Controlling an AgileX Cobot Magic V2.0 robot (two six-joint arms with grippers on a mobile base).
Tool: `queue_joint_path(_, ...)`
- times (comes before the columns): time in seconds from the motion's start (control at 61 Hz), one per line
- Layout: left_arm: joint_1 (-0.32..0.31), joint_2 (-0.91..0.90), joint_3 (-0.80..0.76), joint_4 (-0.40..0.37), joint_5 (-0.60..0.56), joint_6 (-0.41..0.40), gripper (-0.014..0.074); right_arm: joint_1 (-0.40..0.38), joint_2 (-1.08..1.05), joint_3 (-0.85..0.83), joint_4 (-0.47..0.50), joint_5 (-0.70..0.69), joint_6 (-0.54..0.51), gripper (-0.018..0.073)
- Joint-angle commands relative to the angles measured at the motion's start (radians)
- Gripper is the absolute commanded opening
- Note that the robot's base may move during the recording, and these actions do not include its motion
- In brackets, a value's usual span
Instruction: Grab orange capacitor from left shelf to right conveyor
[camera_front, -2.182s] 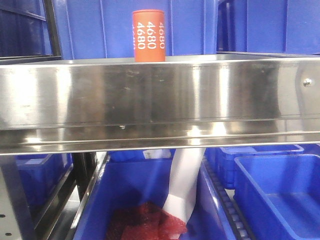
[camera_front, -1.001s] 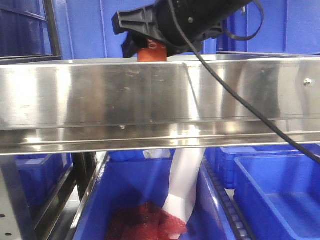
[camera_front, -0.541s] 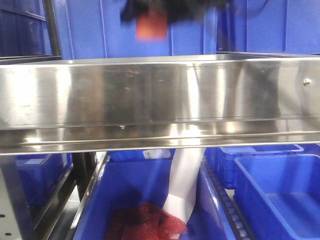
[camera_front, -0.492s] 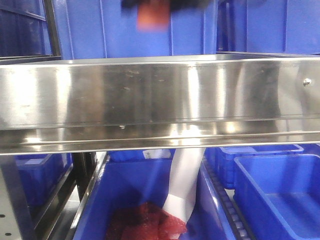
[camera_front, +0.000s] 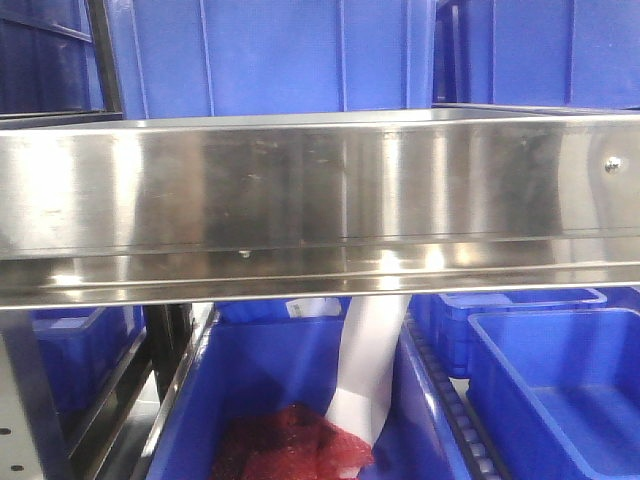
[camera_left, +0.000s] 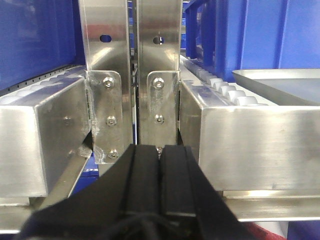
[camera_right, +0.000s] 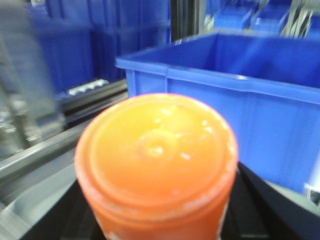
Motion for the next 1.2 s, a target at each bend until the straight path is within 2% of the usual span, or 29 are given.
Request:
queue_joint_path(0.0, -0.005, -0.01, 0.026, -0.006, -0.088, -0.004, -0.0125, 0.0, -0.121, 0.026, -0.013, -0.034, -0.007, 0.0048)
queue_joint_path(0.197, -0.005, -0.01, 0.026, -0.006, -0.088, -0.004, -0.0125, 0.0, -0.35, 0.132, -0.012, 0.054, -0.007, 0.0046)
queue_joint_path(0.705, -0.005, -0.01, 0.026, -0.006, -0.088, -0.004, -0.0125, 0.0, -0.738, 0.331, 0.025, 0.059, -0.006, 0.0046)
queue_joint_path(0.886, -0.005, -0.01, 0.026, -0.006, -0.088, -0.004, -0.0125, 0.0, -0.811, 0.341, 0.025, 0.065, -0.007, 0.0046)
queue_joint_path(1.181, -0.005, -0.01, 0.026, -0.006, -0.088, -0.004, -0.0125, 0.0, -0.814, 0.341, 0.025, 0.066, -0.007, 0.0046)
